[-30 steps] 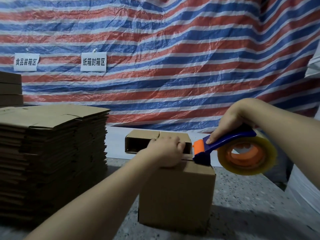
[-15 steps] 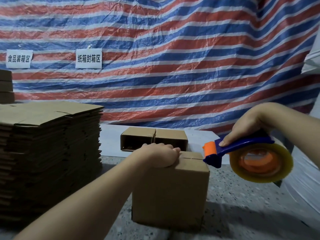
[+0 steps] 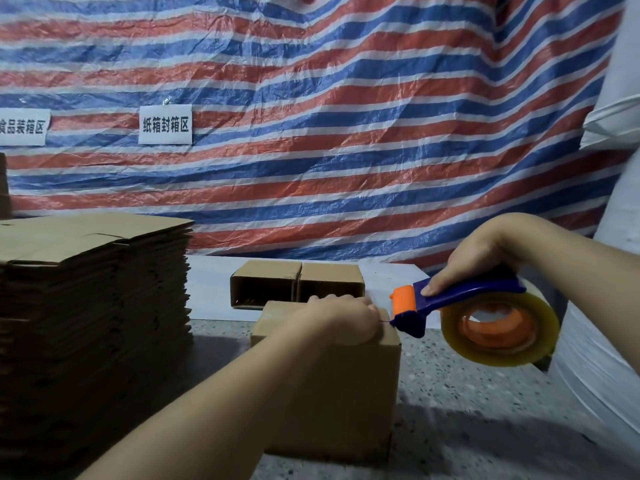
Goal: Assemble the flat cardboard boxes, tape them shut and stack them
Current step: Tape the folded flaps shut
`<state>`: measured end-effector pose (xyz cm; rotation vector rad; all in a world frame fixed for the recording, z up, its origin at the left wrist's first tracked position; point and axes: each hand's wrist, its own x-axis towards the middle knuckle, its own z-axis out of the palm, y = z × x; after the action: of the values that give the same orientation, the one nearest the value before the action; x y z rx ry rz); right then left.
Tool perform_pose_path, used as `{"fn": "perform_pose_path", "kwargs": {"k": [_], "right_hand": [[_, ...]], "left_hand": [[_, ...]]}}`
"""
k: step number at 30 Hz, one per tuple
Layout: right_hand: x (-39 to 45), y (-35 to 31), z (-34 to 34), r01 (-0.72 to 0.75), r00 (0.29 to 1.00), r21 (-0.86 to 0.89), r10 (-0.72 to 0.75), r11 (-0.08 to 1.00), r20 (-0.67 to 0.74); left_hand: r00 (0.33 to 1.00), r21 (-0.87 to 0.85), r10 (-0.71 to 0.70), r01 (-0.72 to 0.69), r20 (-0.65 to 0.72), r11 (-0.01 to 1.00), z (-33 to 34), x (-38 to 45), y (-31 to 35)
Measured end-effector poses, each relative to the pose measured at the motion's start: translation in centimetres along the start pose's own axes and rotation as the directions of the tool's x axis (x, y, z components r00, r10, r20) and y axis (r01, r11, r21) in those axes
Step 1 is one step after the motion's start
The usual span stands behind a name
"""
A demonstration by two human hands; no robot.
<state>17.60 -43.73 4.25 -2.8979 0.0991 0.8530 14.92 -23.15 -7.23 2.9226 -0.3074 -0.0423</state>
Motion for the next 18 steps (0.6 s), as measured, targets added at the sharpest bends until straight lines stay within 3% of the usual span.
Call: {"fn": "perform_pose_path", "kwargs": {"k": [5,8,12,18], "right_hand": [[-0.7,3.1,-0.4,0.077,0.997,0.159,-0.073,0.984,-0.031],[-1.2,4.5,-0.3,0.029,1.000,0.170,-0.028,0.985,-0.009],[-0.8,3.8,0.6,-0.033,0.999,0.026,0.032,0.999,0.040],[0.8,0.4,2.4,-0.105,0.992,-0.178,0.090,0.978,-0.091]], "left_hand": [[1.000,0.000,-0.007,0.007,0.000,1.000,0.2,0.4,-0.2],[1.000,-0.010,-0.005,0.005,-0.004,1.000,0.2,0.5,-0.3],[1.000,-0.012,0.020,-0.020,-0.007,1.000,0.3,0.4,-0.4],[1.000,0.004,0.005,-0.005,0.003,1.000,0.0,0.4,-0.1]]}}
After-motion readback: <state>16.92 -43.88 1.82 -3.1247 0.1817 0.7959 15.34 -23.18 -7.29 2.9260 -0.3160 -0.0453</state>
